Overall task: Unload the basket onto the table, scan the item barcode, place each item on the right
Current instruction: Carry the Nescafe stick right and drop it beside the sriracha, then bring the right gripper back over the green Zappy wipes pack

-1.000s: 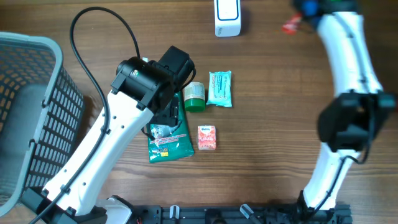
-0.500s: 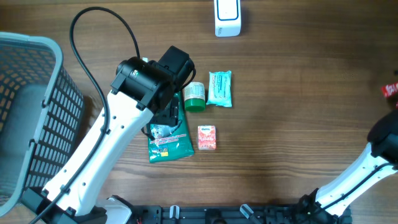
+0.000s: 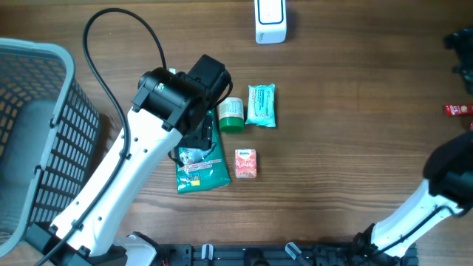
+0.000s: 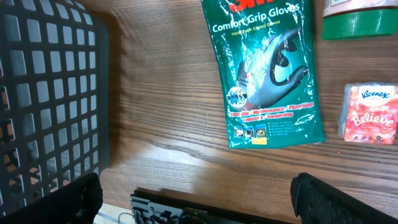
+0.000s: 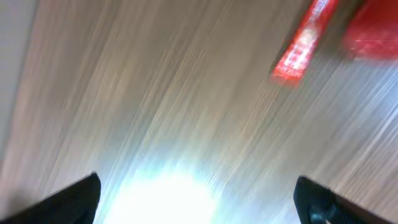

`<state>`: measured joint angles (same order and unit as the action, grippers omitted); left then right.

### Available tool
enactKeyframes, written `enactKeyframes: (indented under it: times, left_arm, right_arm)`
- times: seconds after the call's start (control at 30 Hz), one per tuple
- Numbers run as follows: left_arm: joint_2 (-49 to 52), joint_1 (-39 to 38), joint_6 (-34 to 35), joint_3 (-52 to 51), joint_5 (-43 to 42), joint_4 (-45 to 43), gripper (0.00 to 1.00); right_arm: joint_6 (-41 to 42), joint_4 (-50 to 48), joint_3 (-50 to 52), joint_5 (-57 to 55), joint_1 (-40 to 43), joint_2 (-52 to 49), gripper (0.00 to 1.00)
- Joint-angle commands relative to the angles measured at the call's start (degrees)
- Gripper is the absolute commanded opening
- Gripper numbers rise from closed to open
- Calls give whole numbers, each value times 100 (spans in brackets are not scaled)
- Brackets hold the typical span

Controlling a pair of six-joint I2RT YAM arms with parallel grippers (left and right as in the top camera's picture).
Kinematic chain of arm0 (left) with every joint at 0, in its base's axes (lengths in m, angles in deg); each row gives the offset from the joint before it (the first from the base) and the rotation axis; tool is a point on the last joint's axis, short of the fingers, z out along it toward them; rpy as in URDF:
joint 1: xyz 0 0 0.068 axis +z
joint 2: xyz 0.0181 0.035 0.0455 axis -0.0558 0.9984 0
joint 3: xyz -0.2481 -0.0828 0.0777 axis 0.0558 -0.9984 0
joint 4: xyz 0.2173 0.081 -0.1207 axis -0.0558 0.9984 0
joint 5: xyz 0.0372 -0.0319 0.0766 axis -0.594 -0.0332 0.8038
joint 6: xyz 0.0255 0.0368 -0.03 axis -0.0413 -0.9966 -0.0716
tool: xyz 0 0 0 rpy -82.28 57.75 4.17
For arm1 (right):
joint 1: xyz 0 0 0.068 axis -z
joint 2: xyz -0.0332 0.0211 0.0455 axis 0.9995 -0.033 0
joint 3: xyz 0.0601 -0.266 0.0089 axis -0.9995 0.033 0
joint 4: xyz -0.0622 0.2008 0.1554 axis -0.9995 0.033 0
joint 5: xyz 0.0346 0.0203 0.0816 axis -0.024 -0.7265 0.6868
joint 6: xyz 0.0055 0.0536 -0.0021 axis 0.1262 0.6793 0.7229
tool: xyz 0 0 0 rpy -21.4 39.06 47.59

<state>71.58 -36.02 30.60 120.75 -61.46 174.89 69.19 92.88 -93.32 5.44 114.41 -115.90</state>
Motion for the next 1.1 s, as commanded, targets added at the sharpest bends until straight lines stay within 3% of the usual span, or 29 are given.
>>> enactKeyframes:
  times: [0.0,0.13,0.5,0.73,0.93,1.0,1.07]
  left_arm:
    - [-98,20,98,-9,96,0,100]
    - [-98,20,96,-9,96,0,100]
    - [-98,20,98,-9,96,0,100]
    - [-98,20,98,-9,96,0,100]
    - [-98,20,98,-9,96,0,100]
    - [-98,20,98,-9,96,0,100]
    - [-98,20,98,-9,96,0,100]
  right_arm:
    - [57,721,-109,857,-743,181,100]
    - [28,1266,24,839,-1718,181,100]
    - [-125,553,562,1353,-4028,181,100]
    - [-608,492,568,1368,-4301,181,100]
    - [-1926,-1064,1147,1443,-4614,181,99]
    - [-1923,-1622,1558,1394,-4701,179,87]
    - [-1908,-1943,1801,1298,-4704,179,84]
